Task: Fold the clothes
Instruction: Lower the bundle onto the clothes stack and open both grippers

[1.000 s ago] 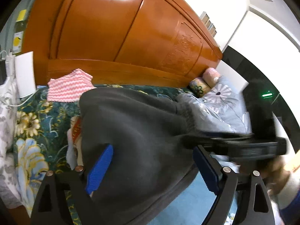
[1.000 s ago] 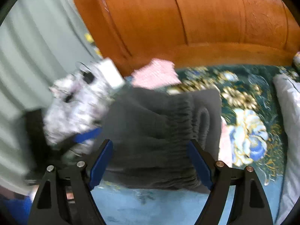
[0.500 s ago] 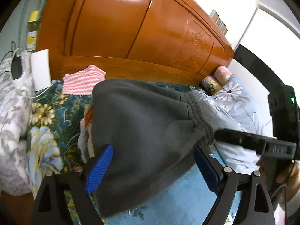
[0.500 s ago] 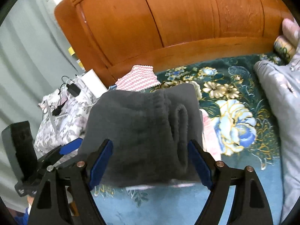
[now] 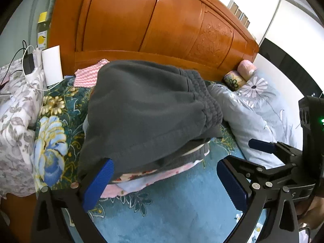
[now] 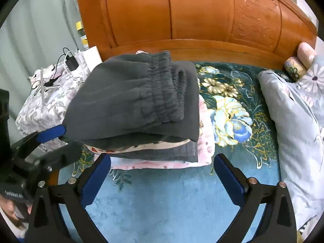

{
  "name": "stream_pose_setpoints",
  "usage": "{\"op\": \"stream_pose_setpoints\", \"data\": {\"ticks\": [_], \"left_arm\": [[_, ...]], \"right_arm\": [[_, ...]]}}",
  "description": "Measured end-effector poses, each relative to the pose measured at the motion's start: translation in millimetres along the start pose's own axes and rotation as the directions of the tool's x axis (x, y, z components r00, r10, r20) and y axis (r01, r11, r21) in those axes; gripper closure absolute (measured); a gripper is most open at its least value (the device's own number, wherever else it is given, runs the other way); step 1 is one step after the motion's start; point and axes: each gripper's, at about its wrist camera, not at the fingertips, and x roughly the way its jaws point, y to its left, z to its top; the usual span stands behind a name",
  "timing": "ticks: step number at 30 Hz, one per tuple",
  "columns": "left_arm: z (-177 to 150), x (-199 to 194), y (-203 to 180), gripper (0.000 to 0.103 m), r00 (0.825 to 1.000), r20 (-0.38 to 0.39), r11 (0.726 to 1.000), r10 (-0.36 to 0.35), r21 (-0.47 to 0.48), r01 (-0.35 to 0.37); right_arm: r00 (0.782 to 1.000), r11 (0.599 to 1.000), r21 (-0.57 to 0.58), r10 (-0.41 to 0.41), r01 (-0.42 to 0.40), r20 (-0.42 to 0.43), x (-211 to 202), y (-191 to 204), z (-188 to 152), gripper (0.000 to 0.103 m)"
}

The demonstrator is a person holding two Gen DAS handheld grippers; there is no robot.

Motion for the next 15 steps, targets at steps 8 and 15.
{"op": "stream_pose_setpoints", "data": {"ticks": [8, 15], "left_arm": [[-12, 19, 8, 0.000, 1.000, -0.014, 1.000, 0.023, -0.016, -0.023], [-16, 26, 12, 0.000, 0.999, 0.013, 0.999, 0.048, 0.016, -0.048]], "right_arm": [[0.999, 0.999, -0.035, -0.027, 0.026, -0.024, 16, -1, -5, 0.000], [0.998, 0.998, -0.059, -0.028, 0.025, -0.049, 38, -2, -4, 0.000]]}}
